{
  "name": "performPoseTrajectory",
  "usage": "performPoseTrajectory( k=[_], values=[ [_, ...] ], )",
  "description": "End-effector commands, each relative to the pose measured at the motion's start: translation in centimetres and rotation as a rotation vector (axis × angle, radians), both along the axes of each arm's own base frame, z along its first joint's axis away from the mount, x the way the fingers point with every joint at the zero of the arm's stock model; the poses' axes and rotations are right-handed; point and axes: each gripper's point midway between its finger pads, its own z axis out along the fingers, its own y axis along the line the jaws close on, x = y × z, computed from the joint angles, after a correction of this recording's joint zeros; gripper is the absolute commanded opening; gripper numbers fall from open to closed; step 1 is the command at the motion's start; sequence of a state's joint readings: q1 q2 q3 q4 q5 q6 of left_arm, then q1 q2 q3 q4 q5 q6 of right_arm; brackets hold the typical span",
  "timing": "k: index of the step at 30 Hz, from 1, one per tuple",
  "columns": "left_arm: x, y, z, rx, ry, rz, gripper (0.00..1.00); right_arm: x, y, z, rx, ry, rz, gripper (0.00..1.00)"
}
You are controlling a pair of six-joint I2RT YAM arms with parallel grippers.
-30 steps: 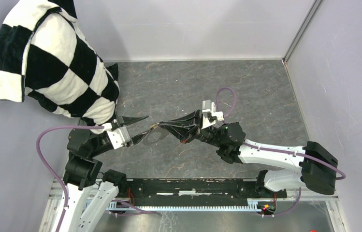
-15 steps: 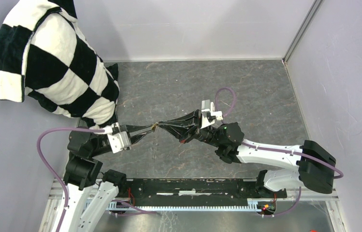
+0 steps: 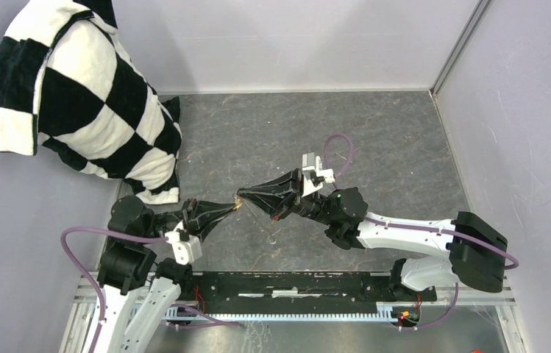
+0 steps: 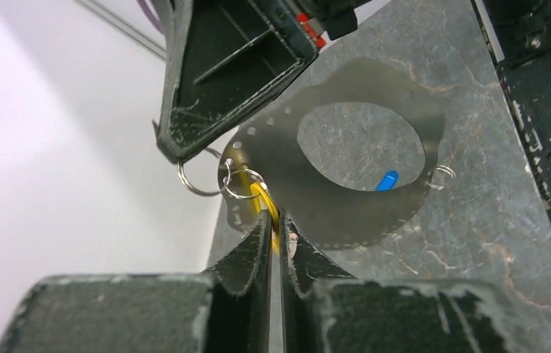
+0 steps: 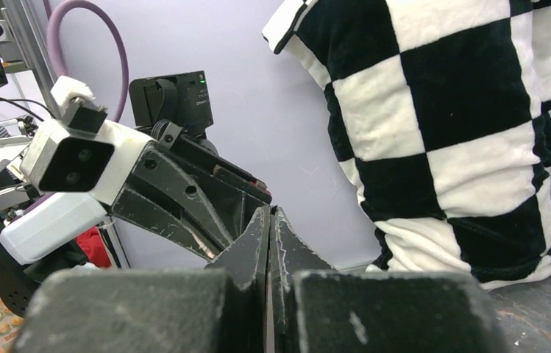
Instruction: Put the keys on the keyring
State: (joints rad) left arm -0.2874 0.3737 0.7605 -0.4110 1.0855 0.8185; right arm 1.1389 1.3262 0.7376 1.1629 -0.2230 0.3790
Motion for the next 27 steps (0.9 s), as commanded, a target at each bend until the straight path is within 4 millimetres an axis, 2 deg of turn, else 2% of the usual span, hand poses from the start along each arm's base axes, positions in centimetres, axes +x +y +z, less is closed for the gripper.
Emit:
performPoseTrajectory(
  k=[1,4,12,20,27],
  values=[
    [-1.1,-0.4,-0.8,0.062,-0.158,-0.100,0.12,-0.1,-0.6,2.6,0.093,-0.015,-0.008,0.00],
    [-0.9,-0.5,-0.7,0.064,-0.151,-0.105,0.28,-0.1,-0.5,2.5,0.091,-0.014,-0.004,0.00],
    [-1.1,-0.1,0.1,0.022,0.096,-0.040,0.43,-0.2,-0.6,2.1,0.080,-0.013,-0.008,0.00],
    [-0.5,0.8,2.1,-0.052,0.331,0.109,0.47,-0.7,-0.9,1.4,0.050,-0.039,-0.002,0.00],
    [0.2,0.3,1.1,-0.035,0.500,0.105,0.42,-1.3,-1.0,1.6,0.048,-0.059,0.026,0.00]
  ],
)
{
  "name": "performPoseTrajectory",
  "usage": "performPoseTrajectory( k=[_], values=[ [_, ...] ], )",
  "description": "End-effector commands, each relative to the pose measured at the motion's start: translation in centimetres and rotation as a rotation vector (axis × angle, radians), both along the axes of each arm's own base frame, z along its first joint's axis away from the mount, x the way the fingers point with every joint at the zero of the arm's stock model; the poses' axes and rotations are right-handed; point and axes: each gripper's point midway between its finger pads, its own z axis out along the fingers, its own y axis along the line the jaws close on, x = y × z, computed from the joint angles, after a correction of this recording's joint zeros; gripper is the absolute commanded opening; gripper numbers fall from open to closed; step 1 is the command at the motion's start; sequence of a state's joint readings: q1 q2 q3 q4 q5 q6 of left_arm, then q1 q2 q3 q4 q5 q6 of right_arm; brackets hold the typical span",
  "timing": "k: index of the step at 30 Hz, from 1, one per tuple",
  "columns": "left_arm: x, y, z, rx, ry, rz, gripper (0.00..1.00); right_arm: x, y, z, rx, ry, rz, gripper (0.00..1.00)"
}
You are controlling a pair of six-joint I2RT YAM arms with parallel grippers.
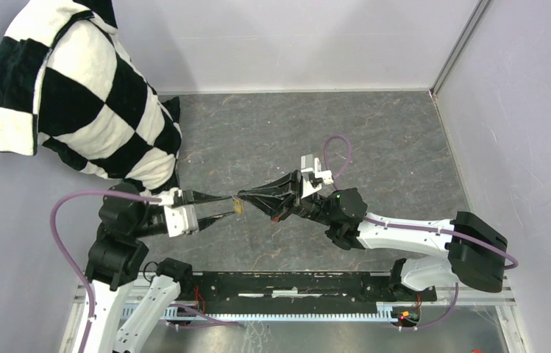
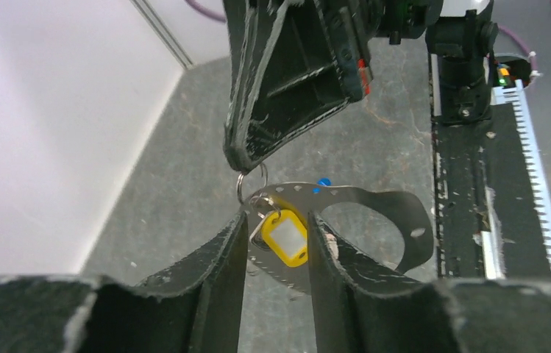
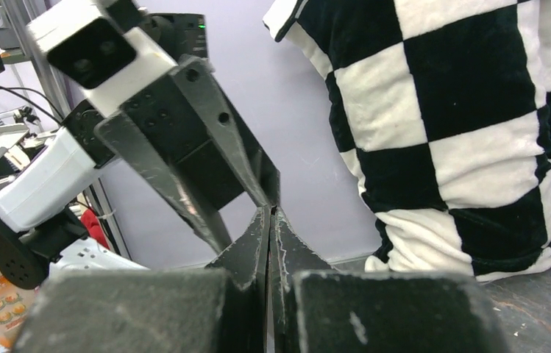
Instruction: Put the keys on the keyring
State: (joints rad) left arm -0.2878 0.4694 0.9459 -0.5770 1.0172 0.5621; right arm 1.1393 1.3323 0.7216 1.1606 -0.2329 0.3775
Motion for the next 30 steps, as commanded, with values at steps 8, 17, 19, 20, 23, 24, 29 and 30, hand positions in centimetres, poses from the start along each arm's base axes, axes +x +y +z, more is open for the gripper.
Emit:
performPoseTrajectory(
  k=[8,17,19,20,23,24,29,30],
  values=[
    [0.8,-0.8,-0.5,-0.003,0.252,-0.018,0.31,-1.7,-1.0,2.2,0.057,-0.073,0.046,0.00],
    [-0.4,-0.9,-0.1,0.000,0.271,-0.059,0.32,-1.9,-1.0,1.9,0.043,-0.079,0.054,0.00],
    [-0.7,-0.9,-0.2,0.019,0.266,-0.075,0.35,-1.9,-1.0,1.8,0.038,-0.080,0.053,0.00],
    [-0.9,-0.8,-0.4,0.034,0.255,-0.083,0.38,-1.9,-1.0,1.8,0.036,-0.081,0.051,0.00],
    [-1.2,-0.5,-1.1,0.080,0.262,-0.093,0.45,-1.9,-1.1,1.6,0.029,-0.082,0.047,0.00],
    [-1.2,-0.5,-1.2,0.089,0.265,-0.092,0.45,-1.9,-1.2,1.7,0.030,-0.084,0.046,0.00],
    [-0.3,-0.3,-1.4,0.122,0.277,-0.064,0.42,-2.1,-1.1,1.7,0.027,-0.088,0.057,0.00],
    [0.0,-0.2,-1.3,0.127,0.274,-0.051,0.40,-2.1,-1.1,1.7,0.025,-0.090,0.059,0.00]
  ],
)
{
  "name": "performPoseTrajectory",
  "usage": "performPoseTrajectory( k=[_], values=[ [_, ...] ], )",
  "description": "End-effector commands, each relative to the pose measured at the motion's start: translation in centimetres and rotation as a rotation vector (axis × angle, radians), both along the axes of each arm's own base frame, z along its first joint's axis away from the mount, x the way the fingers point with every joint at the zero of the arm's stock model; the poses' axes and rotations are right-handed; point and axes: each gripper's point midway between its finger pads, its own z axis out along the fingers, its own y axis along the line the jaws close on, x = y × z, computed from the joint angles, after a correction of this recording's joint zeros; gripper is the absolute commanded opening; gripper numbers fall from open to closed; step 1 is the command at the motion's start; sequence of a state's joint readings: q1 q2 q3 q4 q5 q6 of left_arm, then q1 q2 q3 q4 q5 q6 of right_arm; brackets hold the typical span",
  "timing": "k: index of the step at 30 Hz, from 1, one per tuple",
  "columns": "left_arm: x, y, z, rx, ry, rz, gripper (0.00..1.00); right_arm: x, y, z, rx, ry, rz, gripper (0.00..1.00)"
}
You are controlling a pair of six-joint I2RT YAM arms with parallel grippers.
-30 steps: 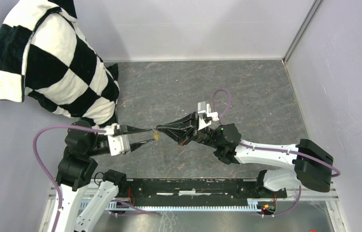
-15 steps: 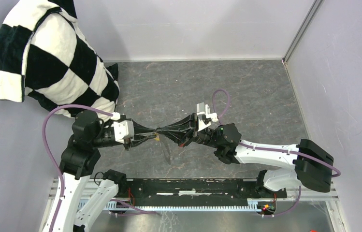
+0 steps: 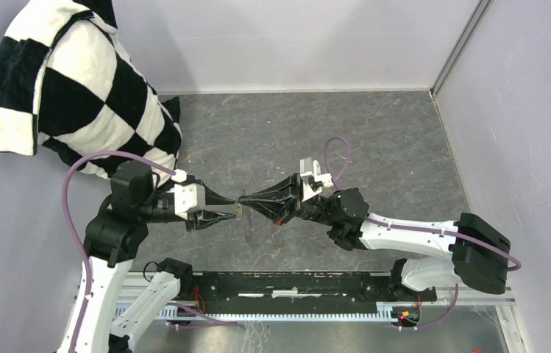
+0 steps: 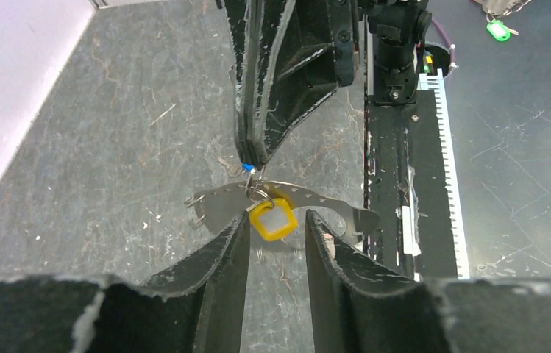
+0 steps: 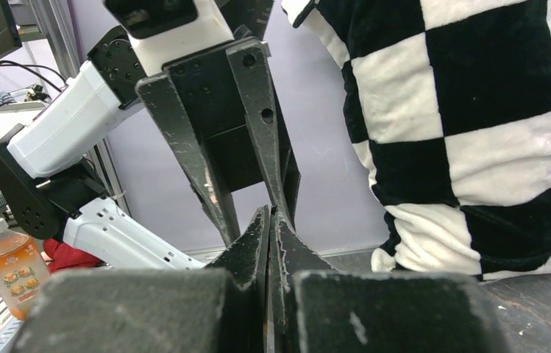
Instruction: Put the keys on the keyring
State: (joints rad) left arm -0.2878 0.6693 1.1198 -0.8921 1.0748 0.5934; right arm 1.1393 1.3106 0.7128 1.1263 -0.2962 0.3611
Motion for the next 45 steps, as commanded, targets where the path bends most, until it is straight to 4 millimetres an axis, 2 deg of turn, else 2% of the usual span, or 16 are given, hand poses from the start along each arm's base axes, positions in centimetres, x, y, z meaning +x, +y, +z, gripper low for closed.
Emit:
performPoseTrajectory(
  k=[1,6,10,17,20,23,24,26,30,33,36,38,40,43,44,45],
  values=[
    [0.7,0.3,0.2,0.043,-0.032,0.011,0.38,-1.1,-1.0,2.1,0.060,-0.054,0.017,0.00],
    [1.4,0.3,0.9,0.049,-0.046,0.026,0.34,-1.3,-0.9,2.2,0.058,-0.060,0.027,0.00],
    [0.9,0.0,1.6,0.024,-0.054,-0.009,0.33,-1.4,-0.7,2.2,0.056,-0.062,0.039,0.00],
    [-0.2,-0.4,0.9,0.003,-0.022,-0.066,0.34,-1.4,-0.5,2.4,0.057,-0.062,0.047,0.00],
    [-0.3,0.0,-0.7,0.043,-0.025,-0.068,0.34,-1.3,-0.5,1.9,0.042,-0.055,0.040,0.00],
    [1.2,0.7,-3.2,0.122,0.003,0.005,0.33,-0.6,-0.8,0.7,0.000,-0.034,0.009,0.00],
    [1.6,1.1,-4.5,0.167,-0.007,0.007,0.33,0.2,-0.9,-0.2,-0.037,-0.014,-0.028,0.00],
    [2.0,1.9,-7.2,0.264,-0.015,-0.007,0.38,2.3,-1.2,-2.9,-0.150,0.037,-0.118,0.09],
    [2.6,3.1,-11.4,0.398,-0.084,-0.061,0.47,5.4,-3.6,-11.5,-0.450,0.160,-0.241,0.29],
    [2.6,3.6,-13.6,0.446,-0.114,-0.092,0.55,4.9,-5.7,-18.1,-0.666,0.172,-0.264,0.40],
    [3.0,4.2,-15.7,0.495,-0.088,-0.083,0.56,2.8,-6.5,-22.9,-0.802,0.160,-0.161,0.47],
    [4.2,4.3,-16.3,0.510,-0.049,-0.034,0.55,1.3,-6.1,-25.2,-0.867,0.122,-0.056,0.47],
    [5.7,4.5,-16.3,0.512,-0.025,0.036,0.54,0.7,-5.0,-26.7,-0.926,0.068,0.014,0.47],
    [8.5,5.0,-15.6,0.494,-0.020,0.177,0.55,0.4,-2.2,-28.0,-0.993,-0.057,0.088,0.48],
    [9.4,5.4,-15.2,0.482,-0.020,0.234,0.55,0.3,-1.0,-27.6,-0.988,-0.100,0.106,0.49],
    [10.4,5.9,-14.8,0.467,-0.022,0.295,0.56,0.1,-0.1,-28.2,-1.000,-0.134,0.127,0.50]
  ],
)
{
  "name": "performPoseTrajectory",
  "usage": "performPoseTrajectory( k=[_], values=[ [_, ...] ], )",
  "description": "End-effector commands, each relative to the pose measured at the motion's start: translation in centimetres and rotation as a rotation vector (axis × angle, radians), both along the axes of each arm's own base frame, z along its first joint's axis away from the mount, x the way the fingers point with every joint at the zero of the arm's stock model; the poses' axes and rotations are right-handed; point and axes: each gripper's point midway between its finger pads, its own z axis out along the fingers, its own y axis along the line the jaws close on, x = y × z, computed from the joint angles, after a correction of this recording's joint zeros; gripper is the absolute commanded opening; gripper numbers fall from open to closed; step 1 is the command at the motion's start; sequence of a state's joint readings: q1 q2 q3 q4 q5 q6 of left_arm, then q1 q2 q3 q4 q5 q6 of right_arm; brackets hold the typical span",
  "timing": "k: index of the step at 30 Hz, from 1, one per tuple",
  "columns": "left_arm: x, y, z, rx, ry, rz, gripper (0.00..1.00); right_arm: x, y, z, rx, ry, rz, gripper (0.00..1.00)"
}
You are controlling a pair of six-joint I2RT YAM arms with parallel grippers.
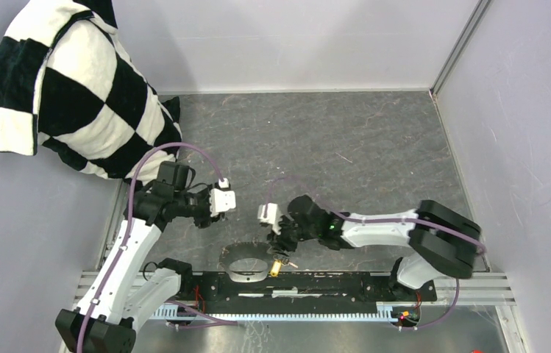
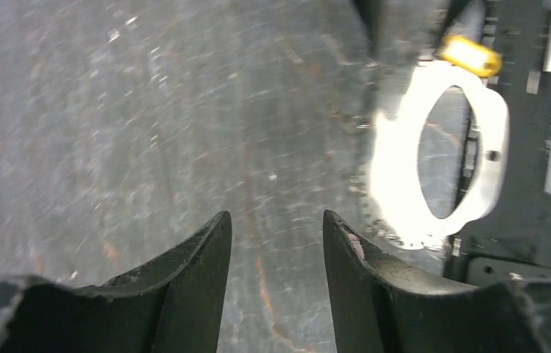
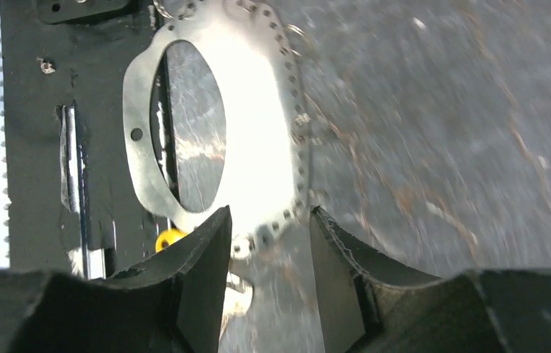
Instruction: Put the keys on the keyring
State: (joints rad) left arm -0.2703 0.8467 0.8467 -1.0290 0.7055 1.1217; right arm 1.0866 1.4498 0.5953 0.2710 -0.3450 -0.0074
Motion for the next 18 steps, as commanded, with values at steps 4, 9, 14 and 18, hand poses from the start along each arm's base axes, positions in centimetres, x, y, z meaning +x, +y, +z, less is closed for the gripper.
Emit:
performPoseTrajectory(
  k=[4,9,14,18],
  values=[
    [7.9,3.6,3.7,-0.078,-0.146,0.447,0.61,-1.5,8.5,2.0,0.070,-0.203,0.347,0.52],
    [10.0,5.4,5.3,-0.085,-0.187,0.595,0.63,-1.1,10.5,-1.6,-0.043,-0.234,0.420,0.54],
    [10.9,5.4,7.5,-0.140,-0.219,0.638,0.69,-0.6,8.9,-4.9,-0.183,-0.288,0.420,0.55],
    [11.7,5.5,8.7,-0.170,-0.233,0.670,0.71,0.3,8.0,-6.5,-0.268,-0.310,0.395,0.55]
  ],
)
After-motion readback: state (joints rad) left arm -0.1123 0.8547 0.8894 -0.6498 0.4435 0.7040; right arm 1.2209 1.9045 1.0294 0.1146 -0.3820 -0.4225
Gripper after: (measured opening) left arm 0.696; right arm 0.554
